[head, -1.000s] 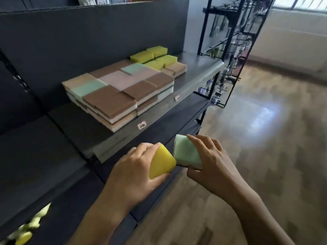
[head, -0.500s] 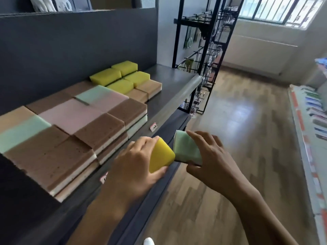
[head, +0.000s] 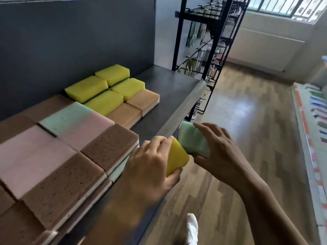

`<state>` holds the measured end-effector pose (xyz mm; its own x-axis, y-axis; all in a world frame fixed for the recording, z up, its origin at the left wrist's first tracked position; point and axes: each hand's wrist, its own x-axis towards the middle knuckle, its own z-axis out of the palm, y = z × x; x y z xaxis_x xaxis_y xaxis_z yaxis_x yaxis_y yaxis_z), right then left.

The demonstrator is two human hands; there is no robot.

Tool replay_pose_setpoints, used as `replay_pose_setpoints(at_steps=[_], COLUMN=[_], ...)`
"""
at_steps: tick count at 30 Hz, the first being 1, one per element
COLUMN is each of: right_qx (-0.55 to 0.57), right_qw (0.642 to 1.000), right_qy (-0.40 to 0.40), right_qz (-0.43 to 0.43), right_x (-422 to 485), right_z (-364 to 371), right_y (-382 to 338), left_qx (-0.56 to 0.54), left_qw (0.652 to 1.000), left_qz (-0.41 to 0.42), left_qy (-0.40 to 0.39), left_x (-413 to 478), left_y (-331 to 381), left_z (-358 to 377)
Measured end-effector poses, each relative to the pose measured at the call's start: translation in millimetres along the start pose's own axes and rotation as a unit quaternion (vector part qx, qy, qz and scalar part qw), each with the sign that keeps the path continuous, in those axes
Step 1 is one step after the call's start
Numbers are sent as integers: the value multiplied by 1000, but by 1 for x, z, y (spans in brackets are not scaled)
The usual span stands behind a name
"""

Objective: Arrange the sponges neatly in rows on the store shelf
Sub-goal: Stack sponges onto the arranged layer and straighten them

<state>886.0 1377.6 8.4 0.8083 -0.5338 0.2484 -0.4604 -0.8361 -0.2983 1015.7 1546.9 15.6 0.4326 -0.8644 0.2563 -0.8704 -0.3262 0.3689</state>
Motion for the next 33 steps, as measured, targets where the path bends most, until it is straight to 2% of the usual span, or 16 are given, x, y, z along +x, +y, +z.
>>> replay_pose_setpoints(at_steps=[9,14,18,25,33], right_qx=[36,57,70,120,123], right_qw=[993,981,963,926,916], right_qy=[7,-17,-52,-92,-93], right_qz=[-115,-183,-253,-345,-370], right_x=[130,196,242,279,290], right_z=[22,30,31,46,47], right_y=[73,105,117,115,110], left_qx=[56,54,76,89,90], left_qw=[992,985,968,954,952], left_qz=[-101,-159,-229,-272,-283], left_qy=[41,36,70,86,76], left_x=[105,148,169,171,170], left_y=[-8,-11,-8,-2,-6], left_z=[37,48,50,58,60])
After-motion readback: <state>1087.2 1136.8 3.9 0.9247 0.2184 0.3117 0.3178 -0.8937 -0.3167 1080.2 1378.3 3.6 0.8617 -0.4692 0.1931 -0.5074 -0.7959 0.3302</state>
